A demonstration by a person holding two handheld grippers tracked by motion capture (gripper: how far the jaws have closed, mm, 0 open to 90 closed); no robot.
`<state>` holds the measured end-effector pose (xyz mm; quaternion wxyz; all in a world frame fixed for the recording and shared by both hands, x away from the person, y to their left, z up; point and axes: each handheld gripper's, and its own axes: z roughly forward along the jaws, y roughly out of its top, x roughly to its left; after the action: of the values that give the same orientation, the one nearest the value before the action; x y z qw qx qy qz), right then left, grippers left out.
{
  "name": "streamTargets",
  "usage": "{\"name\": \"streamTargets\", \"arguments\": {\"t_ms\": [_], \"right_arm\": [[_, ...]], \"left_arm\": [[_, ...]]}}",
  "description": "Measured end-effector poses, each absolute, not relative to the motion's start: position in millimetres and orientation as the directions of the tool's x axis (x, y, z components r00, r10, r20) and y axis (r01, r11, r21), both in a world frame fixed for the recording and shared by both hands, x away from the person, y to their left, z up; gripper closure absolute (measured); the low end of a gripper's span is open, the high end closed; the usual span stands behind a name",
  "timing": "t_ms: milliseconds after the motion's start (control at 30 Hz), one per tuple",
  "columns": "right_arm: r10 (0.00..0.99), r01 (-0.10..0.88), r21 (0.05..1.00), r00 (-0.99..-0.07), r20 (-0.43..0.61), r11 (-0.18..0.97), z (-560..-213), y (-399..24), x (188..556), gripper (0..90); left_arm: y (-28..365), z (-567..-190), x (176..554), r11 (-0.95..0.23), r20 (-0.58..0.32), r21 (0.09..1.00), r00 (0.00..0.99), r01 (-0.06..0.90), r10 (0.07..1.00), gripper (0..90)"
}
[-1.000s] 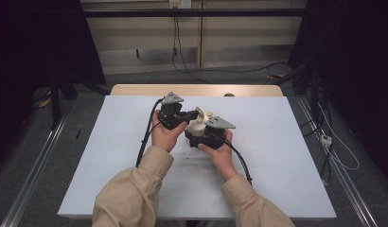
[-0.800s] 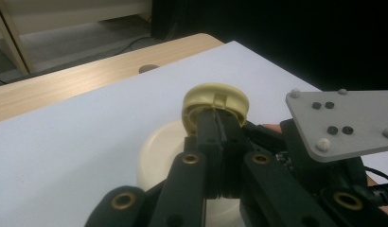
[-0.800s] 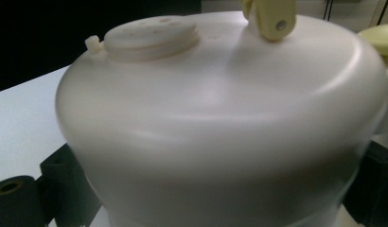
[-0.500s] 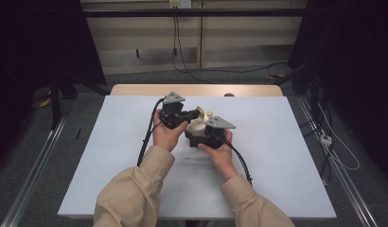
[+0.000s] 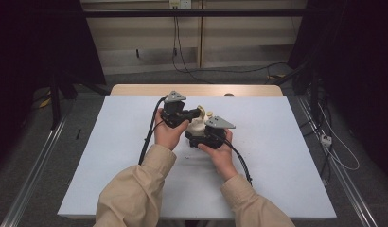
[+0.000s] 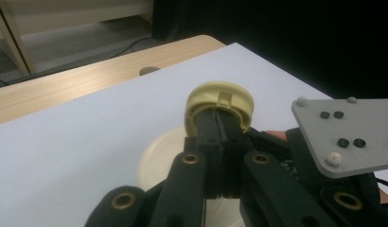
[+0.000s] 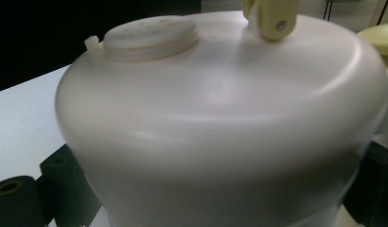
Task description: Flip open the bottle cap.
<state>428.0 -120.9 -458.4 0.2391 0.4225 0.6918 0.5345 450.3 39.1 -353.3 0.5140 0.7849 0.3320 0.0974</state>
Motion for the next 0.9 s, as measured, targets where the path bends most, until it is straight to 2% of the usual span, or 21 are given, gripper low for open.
{"name": "streamTargets", "arguments": {"t_ms": [433, 567, 733, 900], "right_arm": [[0.841, 0.331, 0.941, -0.527, 0.123, 0.071, -458.2, -120.6, 427.6, 5.9], [0.842, 0.332, 0.941, -0.525, 0.122, 0.071, -458.1, -120.3, 427.3, 5.8], [0.845, 0.346, 0.935, -0.521, 0.125, 0.075, -456.2, -121.4, 425.8, 5.3], [0.842, 0.367, 0.926, -0.525, 0.124, 0.092, -457.0, -122.4, 424.0, 2.9]], "left_arm": [[37.6, -354.0, 452.7, -0.251, -0.189, 0.871, 0.759, 0.423, 0.623, 89.8], [41.6, -351.4, 450.9, -0.25, -0.186, 0.873, 0.761, 0.418, 0.621, 87.1], [49.0, -350.5, 444.7, -0.233, -0.193, 0.881, 0.762, 0.412, 0.618, 73.7], [61.3, -354.2, 438.6, -0.219, -0.197, 0.883, 0.751, 0.415, 0.63, 50.7]]}}
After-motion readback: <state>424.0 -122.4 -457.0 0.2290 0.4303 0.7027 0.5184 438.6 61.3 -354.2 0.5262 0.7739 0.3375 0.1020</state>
